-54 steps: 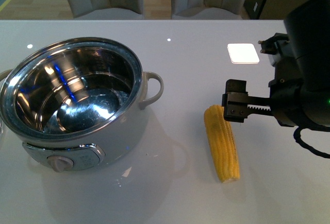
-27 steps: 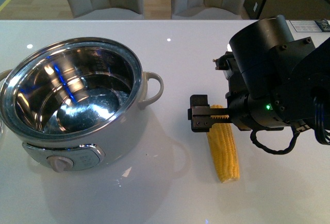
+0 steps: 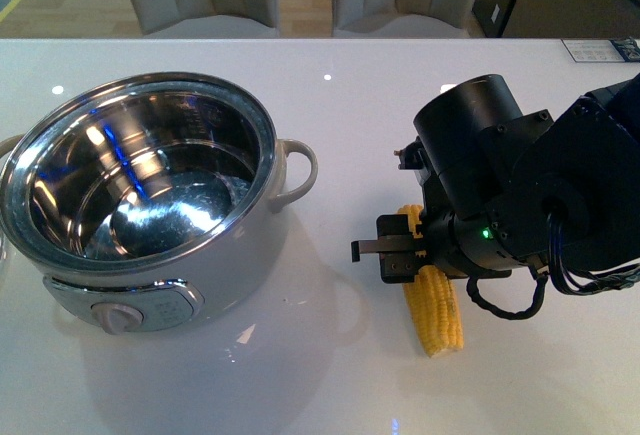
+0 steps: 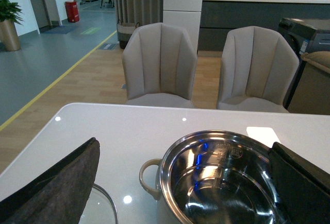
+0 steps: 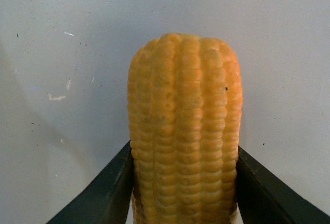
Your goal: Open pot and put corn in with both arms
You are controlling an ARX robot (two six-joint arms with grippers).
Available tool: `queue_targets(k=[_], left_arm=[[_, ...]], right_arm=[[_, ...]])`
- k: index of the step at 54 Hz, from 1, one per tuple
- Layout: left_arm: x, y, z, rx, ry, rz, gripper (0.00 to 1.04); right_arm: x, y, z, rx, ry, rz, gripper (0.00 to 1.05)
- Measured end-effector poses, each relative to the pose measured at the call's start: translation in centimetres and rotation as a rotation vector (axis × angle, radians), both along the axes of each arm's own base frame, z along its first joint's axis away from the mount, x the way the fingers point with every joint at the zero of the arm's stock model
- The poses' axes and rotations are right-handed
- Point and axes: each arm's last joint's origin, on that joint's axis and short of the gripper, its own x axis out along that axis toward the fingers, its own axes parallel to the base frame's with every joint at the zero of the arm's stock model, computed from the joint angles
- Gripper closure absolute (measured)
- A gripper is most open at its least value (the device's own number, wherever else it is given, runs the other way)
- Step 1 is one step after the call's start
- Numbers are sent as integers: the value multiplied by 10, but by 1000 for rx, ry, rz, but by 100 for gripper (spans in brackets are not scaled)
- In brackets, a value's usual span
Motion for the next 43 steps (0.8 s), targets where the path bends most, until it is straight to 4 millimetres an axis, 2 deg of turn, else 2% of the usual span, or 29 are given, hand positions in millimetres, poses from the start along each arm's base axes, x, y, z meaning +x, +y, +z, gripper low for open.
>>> queue_targets(k=[10, 24, 30, 36, 43], left_arm=[[0, 0, 0, 0, 0, 0, 7], [0, 0, 0, 0, 0, 0, 7], [0, 0, 0, 0, 0, 0, 7], [0, 0, 0, 0, 0, 0, 7], [0, 0, 0, 0, 0, 0, 7]], right_arm=[[1, 1, 1, -15, -32, -10, 75], [1, -3, 12, 55, -116, -56, 82], [7, -8, 28, 140, -162, -104, 84], [15, -15, 58, 271, -216, -181, 85], [22, -13, 81, 380, -254, -234, 85]])
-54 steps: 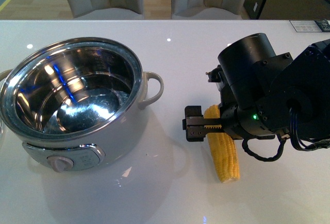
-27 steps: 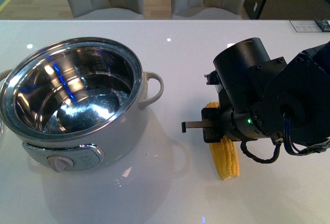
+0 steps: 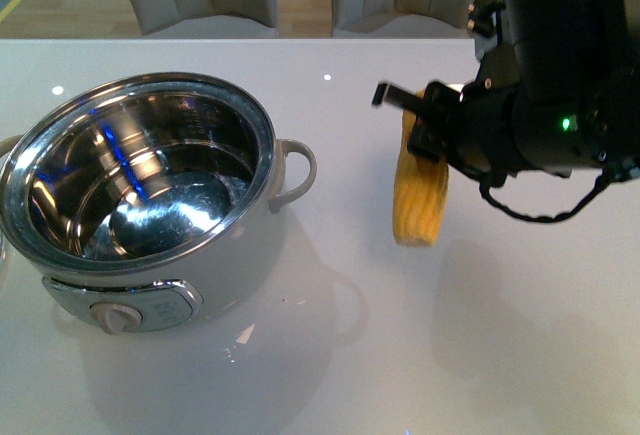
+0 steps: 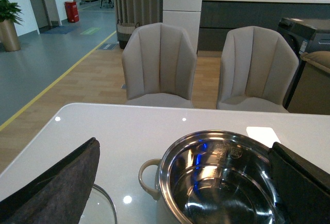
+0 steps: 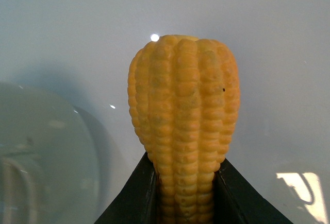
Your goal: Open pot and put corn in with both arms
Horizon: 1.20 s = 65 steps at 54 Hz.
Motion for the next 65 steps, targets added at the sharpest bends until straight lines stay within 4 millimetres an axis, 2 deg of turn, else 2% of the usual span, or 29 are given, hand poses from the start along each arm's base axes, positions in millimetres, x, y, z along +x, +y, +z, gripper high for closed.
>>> queue_targets(k=[6, 15, 28, 50, 65], left_arm=[[0, 0, 0, 0, 0, 0, 7], [0, 0, 0, 0, 0, 0, 7], [0, 0, 0, 0, 0, 0, 7], [0, 0, 0, 0, 0, 0, 7], [0, 0, 0, 0, 0, 0, 7]], right_arm=[[11, 8, 19, 113, -32, -24, 85], [20, 27, 37, 223, -49, -31, 86], [24, 75, 63, 332, -82, 56, 88], [35, 119, 61, 431, -14, 100, 90], [29, 159, 48, 420, 44, 165, 90]])
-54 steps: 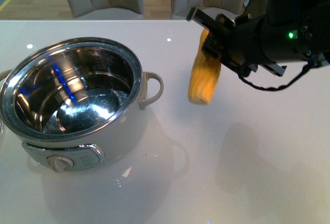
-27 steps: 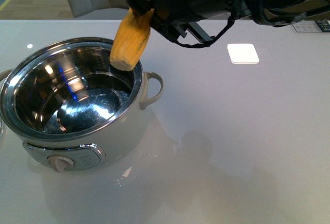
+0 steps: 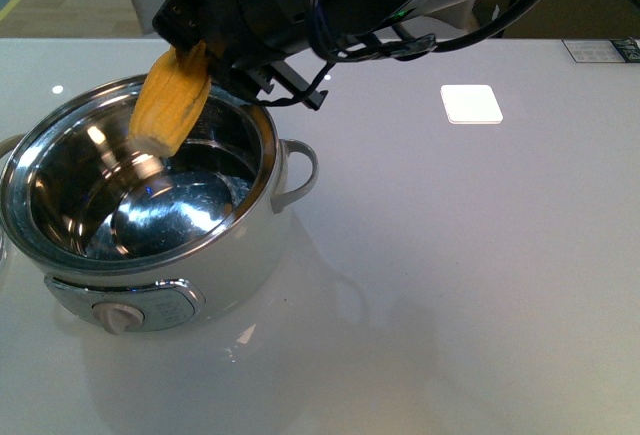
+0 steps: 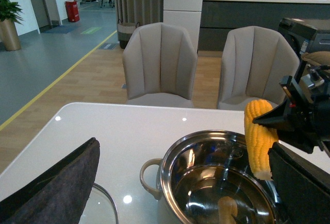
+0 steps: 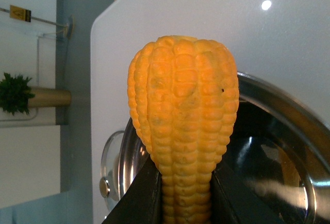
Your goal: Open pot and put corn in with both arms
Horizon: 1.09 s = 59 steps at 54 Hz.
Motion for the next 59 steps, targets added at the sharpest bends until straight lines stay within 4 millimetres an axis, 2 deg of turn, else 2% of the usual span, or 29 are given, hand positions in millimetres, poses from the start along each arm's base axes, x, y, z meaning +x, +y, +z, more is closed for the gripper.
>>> queue_targets(k=[20, 26, 34, 37, 44, 51, 59], left_arm=[[0, 0, 0, 0, 0, 0, 7], [0, 0, 0, 0, 0, 0, 7], [0, 0, 0, 0, 0, 0, 7], [0, 0, 0, 0, 0, 0, 7], [0, 0, 0, 0, 0, 0, 7], [0, 0, 0, 0, 0, 0, 7], [0, 0, 0, 0, 0, 0, 7]], right_arm=[[-11, 19, -21, -70, 55, 66, 89], [-13, 20, -22, -78, 63, 74, 71], [-13, 19, -23, -97, 63, 76, 42], [-14, 15, -24, -104, 64, 69, 29], [-16, 1, -23, -107, 61, 43, 8], [-18, -17, -14, -108, 38, 5, 9], [-25, -55, 2, -162, -51, -67, 9]])
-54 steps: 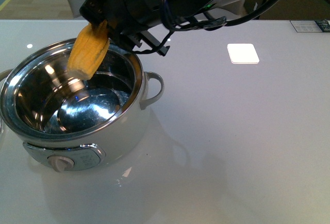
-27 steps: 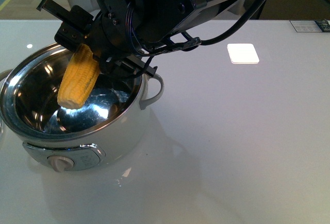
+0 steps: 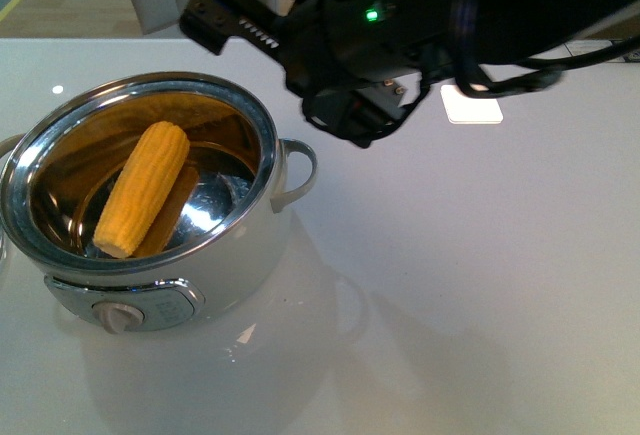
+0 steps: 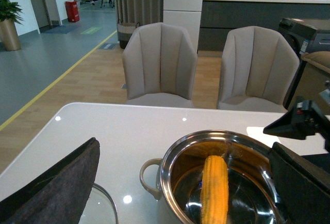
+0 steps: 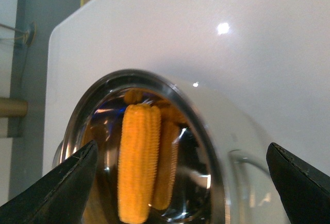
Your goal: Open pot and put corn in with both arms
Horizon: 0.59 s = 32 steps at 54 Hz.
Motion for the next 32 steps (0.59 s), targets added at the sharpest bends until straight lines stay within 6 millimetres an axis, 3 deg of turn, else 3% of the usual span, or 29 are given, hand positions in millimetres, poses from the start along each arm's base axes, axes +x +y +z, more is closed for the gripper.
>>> queue_targets(k=[13, 20, 32], left_arm=[[0, 0, 0, 0, 0, 0, 7], [0, 0, 0, 0, 0, 0, 7], [0, 0, 0, 0, 0, 0, 7]], right_arm=[[-31, -84, 29, -124, -168, -200, 9], [-65, -141, 45, -208, -248, -383, 9], [-117, -175, 50, -333, -328, -536, 9]])
